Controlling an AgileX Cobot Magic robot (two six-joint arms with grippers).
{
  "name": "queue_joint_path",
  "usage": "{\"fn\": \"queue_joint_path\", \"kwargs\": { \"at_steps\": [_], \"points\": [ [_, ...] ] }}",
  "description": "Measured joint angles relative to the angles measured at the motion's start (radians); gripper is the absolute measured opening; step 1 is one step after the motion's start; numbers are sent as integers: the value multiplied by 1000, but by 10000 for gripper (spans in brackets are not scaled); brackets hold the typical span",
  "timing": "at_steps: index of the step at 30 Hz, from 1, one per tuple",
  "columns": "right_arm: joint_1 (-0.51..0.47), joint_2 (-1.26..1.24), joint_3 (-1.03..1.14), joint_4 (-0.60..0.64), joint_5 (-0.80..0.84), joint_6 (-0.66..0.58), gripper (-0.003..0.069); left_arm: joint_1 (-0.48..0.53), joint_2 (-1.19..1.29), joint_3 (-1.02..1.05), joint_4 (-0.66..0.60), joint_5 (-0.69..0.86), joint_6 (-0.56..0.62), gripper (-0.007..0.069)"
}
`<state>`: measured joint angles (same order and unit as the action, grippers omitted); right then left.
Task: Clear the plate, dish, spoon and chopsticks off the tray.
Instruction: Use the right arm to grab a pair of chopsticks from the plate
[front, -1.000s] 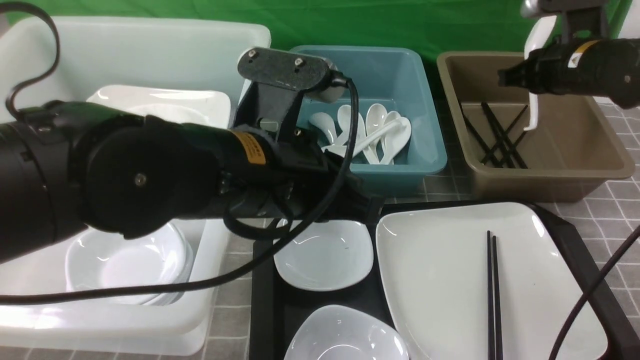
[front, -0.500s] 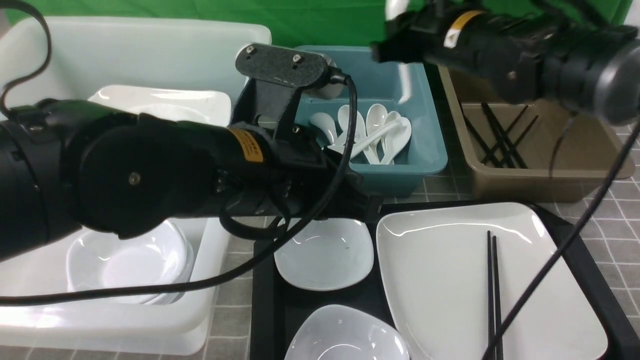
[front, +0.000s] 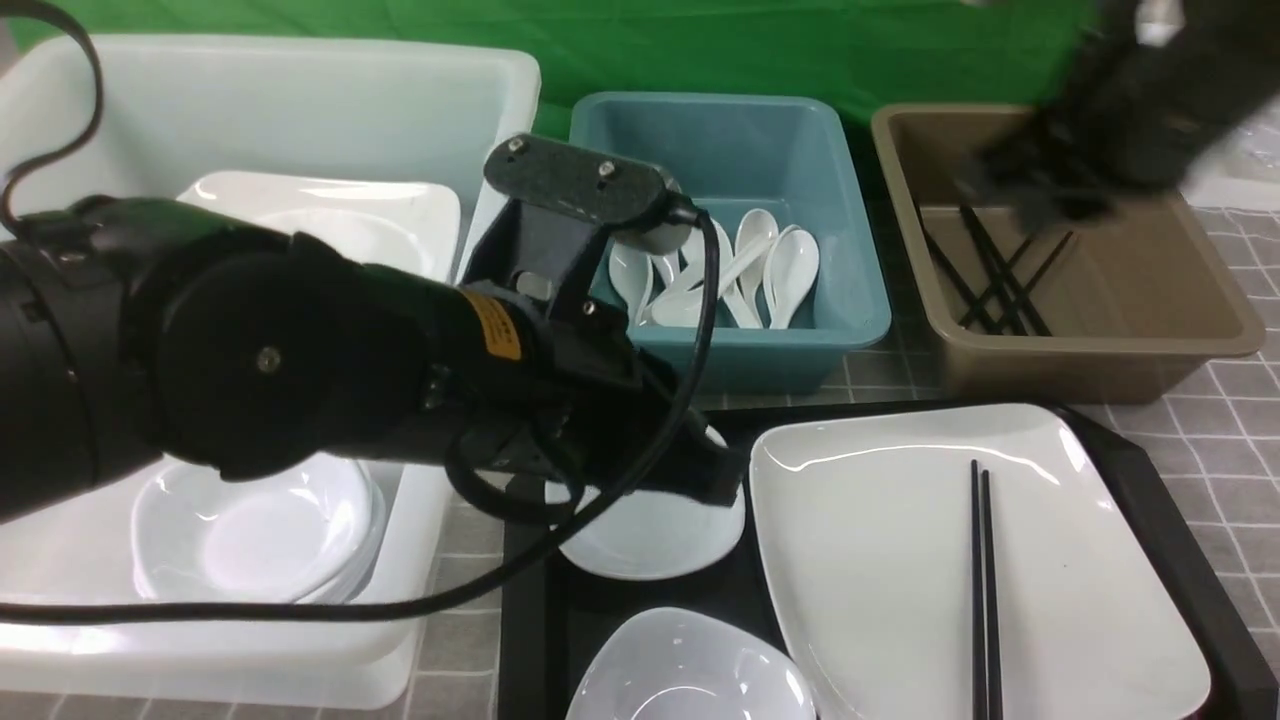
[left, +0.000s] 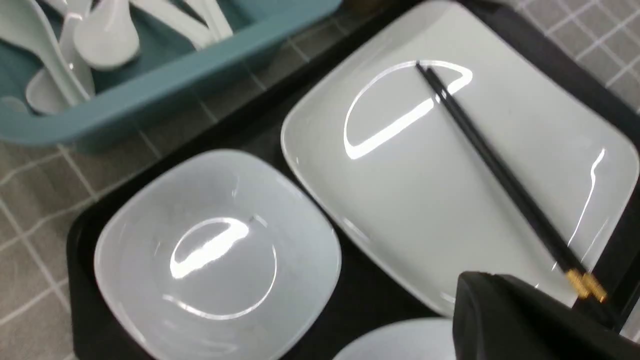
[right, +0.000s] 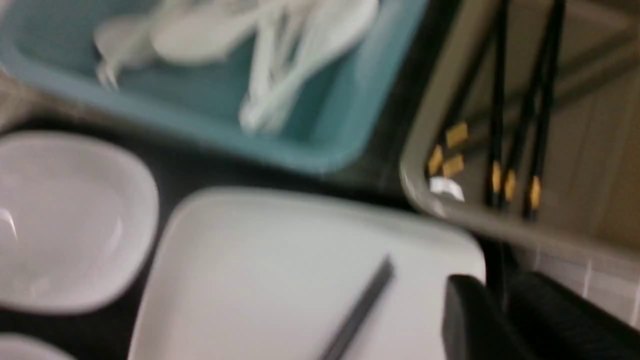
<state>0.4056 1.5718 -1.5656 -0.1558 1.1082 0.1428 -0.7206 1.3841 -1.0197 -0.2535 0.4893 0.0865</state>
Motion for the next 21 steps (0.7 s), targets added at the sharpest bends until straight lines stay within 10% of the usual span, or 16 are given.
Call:
{"fn": "queue_joint_path", "kwargs": {
  "at_steps": [5,11,21],
  "points": [
    [22,-28,216,42,1,83,234,-19,0,0,5,61,177,1],
    [45,-24,552,58,-359,192,643,-78,1,21,-49,125,478,1],
    [47,33,716,58,-594,303,488,-97,32,27,-59,118,509,1]
  ]
}}
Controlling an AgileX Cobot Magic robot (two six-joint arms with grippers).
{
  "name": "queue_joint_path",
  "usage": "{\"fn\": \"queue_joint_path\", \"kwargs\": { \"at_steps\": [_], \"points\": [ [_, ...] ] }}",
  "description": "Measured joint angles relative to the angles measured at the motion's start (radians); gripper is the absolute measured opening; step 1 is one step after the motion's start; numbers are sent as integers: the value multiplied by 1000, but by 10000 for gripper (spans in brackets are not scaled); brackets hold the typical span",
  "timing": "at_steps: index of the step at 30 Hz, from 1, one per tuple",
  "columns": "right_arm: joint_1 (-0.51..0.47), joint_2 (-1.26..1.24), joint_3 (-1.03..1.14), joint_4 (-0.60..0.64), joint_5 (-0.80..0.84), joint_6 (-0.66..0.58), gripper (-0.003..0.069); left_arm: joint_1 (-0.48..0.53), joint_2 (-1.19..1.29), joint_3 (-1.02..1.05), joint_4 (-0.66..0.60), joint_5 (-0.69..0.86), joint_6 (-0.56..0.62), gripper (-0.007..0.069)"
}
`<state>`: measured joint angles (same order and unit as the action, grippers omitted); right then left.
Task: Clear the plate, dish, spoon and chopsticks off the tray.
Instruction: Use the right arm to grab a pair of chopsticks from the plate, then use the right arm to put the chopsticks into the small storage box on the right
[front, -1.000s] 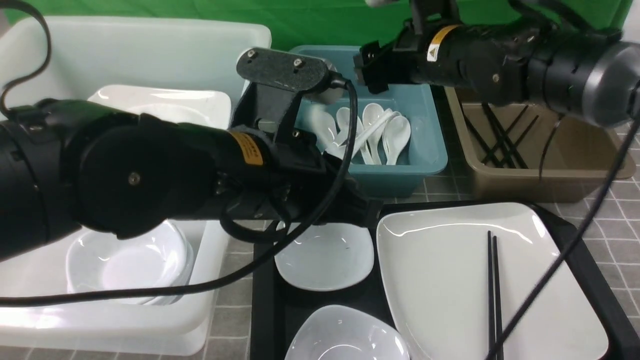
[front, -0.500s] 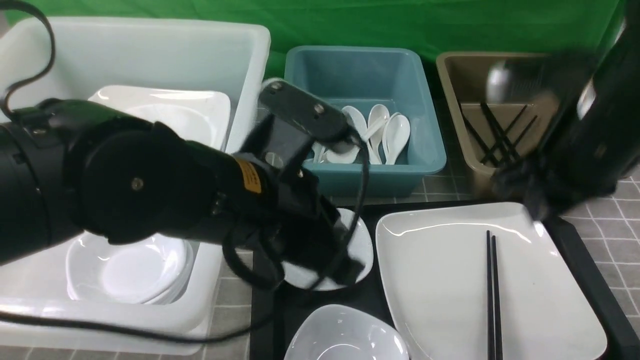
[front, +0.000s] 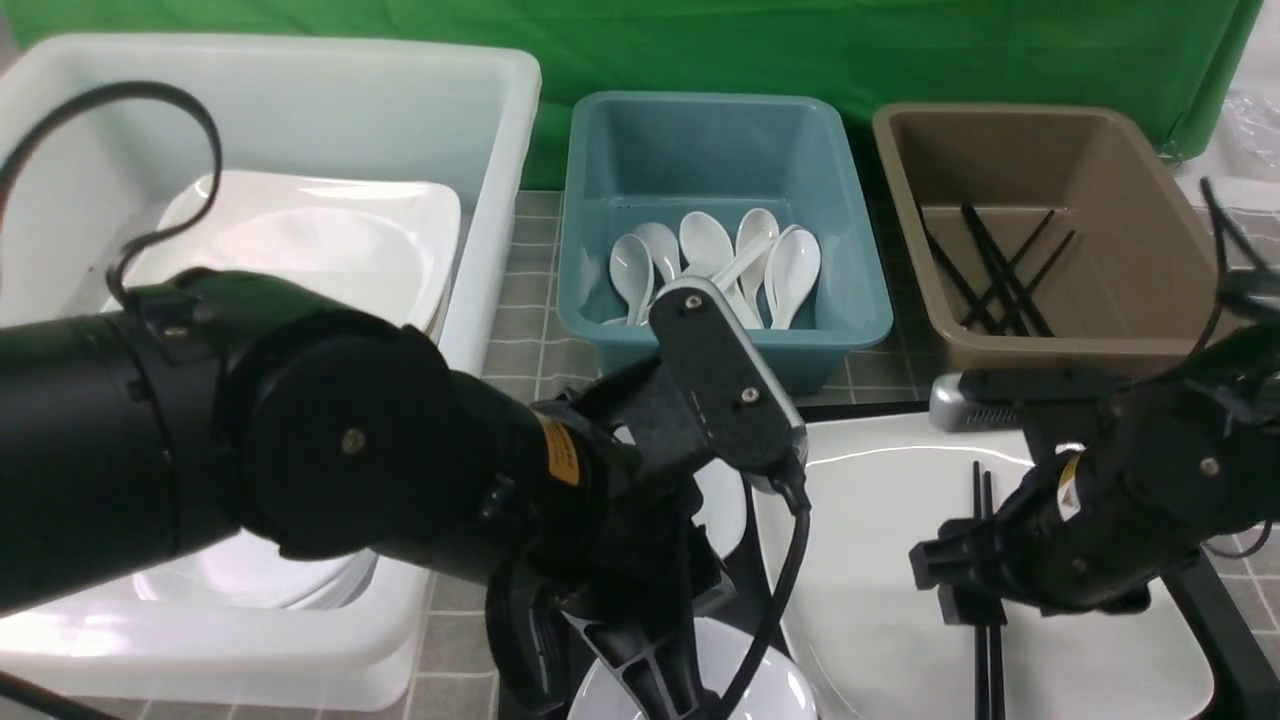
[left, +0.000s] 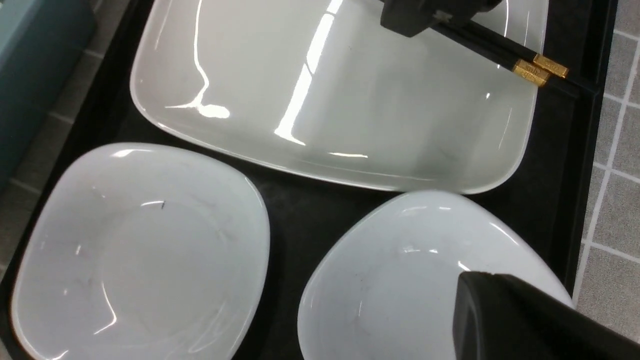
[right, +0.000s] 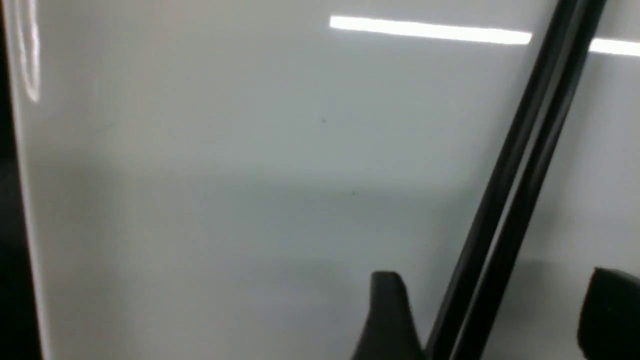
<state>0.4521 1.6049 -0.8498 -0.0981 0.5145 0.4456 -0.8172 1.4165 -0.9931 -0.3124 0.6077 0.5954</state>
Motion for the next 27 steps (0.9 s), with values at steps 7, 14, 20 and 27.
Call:
{"fn": "queue_joint_path", "kwargs": {
  "at_steps": [7,14,20,27],
  "points": [
    [0,53,-1,-8,-16,-17,260,0,0,0,0,0,-3,1],
    [0,41,-29,15,40,-74,140,0,0,0,0,0,-31,1],
    [-5,-112,-118,22,90,-127,140,35,0,-6,1,-128,-139,1],
    [-135,-182,-308,21,-79,-210,140,43,0,-57,0,-554,-125,1]
  ]
}}
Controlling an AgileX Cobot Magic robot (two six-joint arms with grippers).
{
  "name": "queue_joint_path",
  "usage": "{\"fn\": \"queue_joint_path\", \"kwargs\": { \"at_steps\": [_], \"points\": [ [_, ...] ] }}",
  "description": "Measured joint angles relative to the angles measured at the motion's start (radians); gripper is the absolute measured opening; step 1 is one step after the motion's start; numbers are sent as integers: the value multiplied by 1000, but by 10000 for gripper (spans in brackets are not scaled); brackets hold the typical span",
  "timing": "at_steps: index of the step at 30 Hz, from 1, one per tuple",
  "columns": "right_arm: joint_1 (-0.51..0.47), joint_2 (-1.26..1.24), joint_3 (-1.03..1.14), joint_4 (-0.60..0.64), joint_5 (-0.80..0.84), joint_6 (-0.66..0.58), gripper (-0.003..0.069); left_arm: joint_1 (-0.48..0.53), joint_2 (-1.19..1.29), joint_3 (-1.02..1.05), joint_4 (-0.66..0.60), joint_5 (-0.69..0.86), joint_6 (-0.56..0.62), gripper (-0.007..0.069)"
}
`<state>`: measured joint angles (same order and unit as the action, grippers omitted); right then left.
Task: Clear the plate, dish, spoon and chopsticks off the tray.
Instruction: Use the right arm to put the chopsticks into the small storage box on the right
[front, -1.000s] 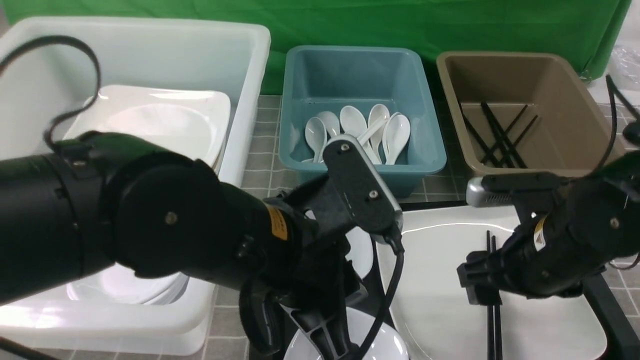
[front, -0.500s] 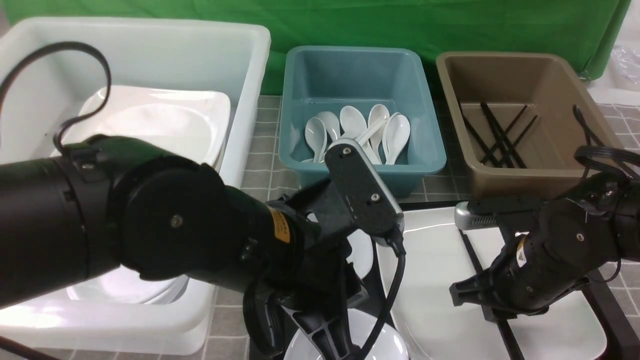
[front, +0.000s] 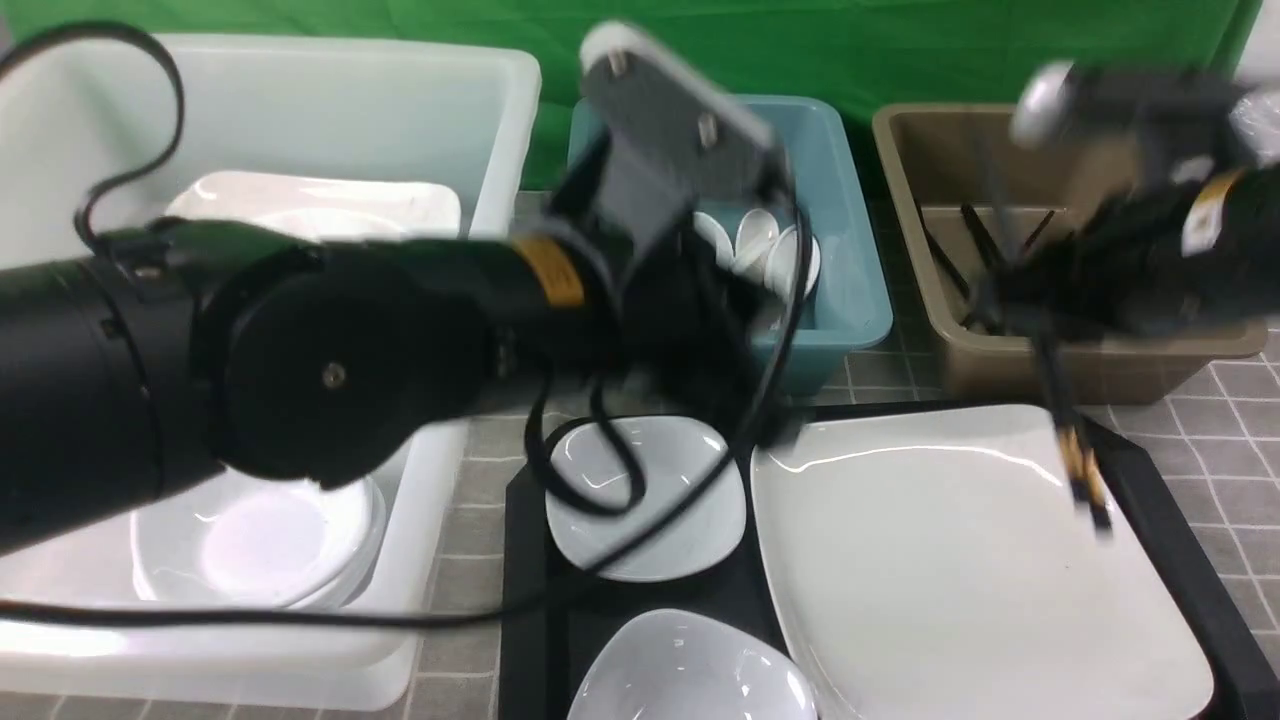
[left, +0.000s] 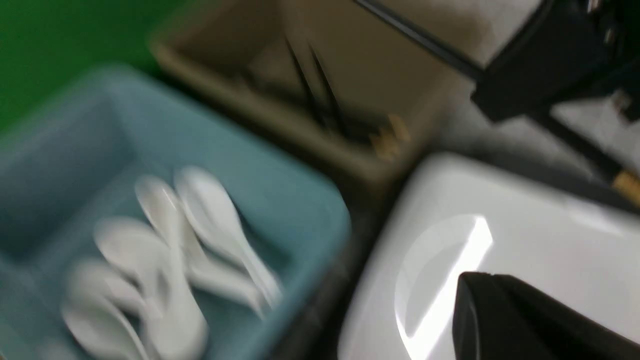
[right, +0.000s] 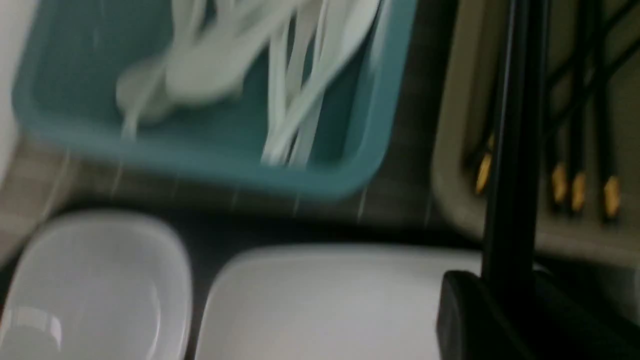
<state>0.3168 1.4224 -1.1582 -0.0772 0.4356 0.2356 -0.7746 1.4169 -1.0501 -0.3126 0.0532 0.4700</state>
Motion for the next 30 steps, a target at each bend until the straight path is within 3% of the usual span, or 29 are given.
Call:
{"fn": "queue_joint_path", "kwargs": {
  "at_steps": [2,5,9,15,16,17,19,21,23,25,26,27,30],
  "points": [
    [-63,33,-30,-1,-139,-3,140,0,0,-14,-2,-105,-1,1],
    [-131,104,-55,-2,-320,-3,140,0,0,-19,-4,-134,-6,1],
    [-205,251,-106,-3,-499,2,140,0,0,-19,-5,-27,-8,1],
    [-257,440,-222,-3,-521,4,160,0,0,-19,-2,162,-14,1],
    [-259,477,-258,-3,-501,4,244,0,0,-19,-2,229,-45,1],
    [-259,480,-262,-3,-496,4,268,0,0,-19,-2,242,-49,1],
    [-259,488,-289,-3,-445,4,401,0,0,-19,-2,307,-92,1],
    [-259,465,-328,-3,-306,-1,520,6,0,-23,0,420,-169,1],
    [-259,428,-353,-3,-142,-9,547,17,0,-26,9,509,-229,1],
    [-259,372,-373,-3,1,-15,531,33,1,-31,15,574,-293,1],
    [-257,311,-376,-3,147,-33,461,53,2,-35,19,619,-333,1],
    [-253,274,-372,-3,195,-49,419,66,7,-41,21,637,-361,1],
    [-228,156,-327,19,338,-128,165,106,30,-76,22,712,-444,1]
  ]
}}
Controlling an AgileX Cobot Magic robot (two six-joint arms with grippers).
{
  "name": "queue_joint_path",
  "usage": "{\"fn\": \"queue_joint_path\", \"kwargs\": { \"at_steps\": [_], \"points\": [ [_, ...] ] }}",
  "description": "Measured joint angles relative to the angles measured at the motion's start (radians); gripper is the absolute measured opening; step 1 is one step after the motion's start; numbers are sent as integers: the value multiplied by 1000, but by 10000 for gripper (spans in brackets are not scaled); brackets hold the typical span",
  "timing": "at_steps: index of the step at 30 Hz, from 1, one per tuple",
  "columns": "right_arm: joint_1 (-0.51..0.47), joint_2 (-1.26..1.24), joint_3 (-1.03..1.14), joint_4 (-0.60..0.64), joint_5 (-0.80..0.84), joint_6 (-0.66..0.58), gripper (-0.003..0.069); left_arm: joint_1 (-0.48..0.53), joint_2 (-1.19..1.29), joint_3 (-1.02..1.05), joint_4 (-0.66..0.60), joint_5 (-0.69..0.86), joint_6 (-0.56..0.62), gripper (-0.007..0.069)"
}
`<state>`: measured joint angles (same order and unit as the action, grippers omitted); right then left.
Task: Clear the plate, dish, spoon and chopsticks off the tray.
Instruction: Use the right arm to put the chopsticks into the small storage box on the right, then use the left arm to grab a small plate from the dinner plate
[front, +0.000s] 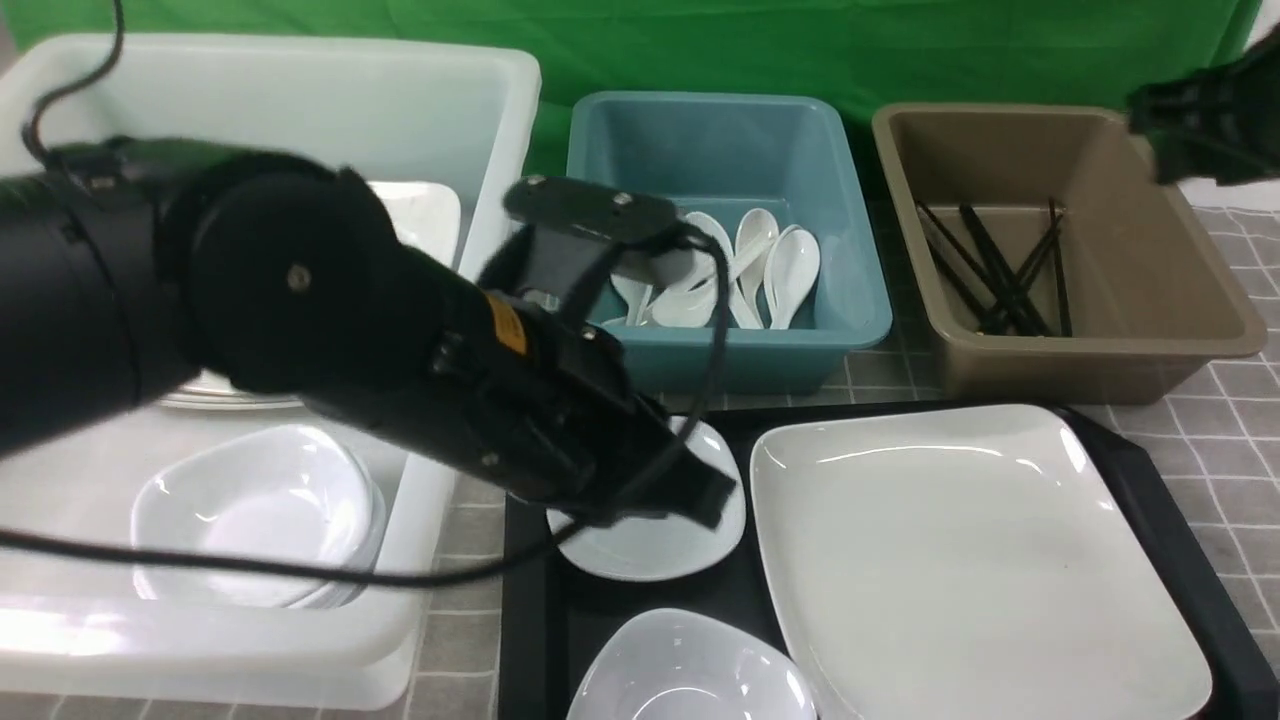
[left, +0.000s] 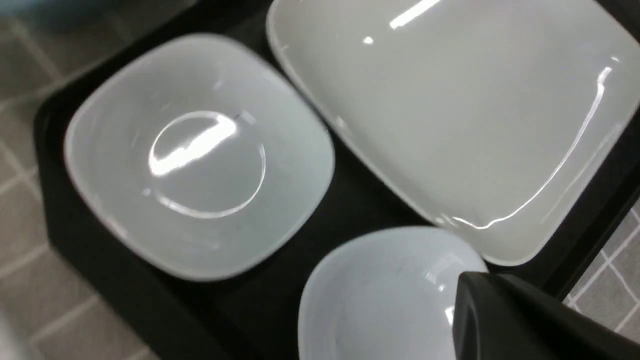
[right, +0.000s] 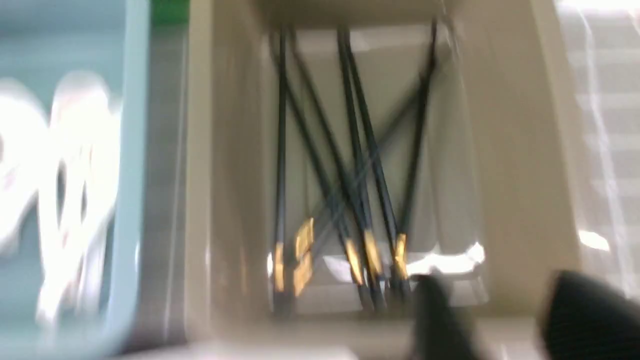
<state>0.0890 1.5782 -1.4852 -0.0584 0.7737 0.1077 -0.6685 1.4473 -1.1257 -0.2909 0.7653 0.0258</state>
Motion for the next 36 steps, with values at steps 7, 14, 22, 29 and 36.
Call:
{"fn": "queue_joint_path", "kwargs": {
  "at_steps": [7,14,22,29,36],
  "points": [
    [188,-317,357,245,25,-207,19,16,127,-77,21,169,-38,1],
    [411,-536,615,409,-58,-281,19,-12,254,-83,71,213,-41,52],
    [510,-597,653,423,-65,-244,19,-13,370,-83,97,157,-41,355],
    [513,-598,653,423,-100,-230,19,-13,436,-84,101,62,-26,507],
    [513,-598,653,424,-147,-229,20,-13,466,-87,96,50,-26,452]
  ]
}}
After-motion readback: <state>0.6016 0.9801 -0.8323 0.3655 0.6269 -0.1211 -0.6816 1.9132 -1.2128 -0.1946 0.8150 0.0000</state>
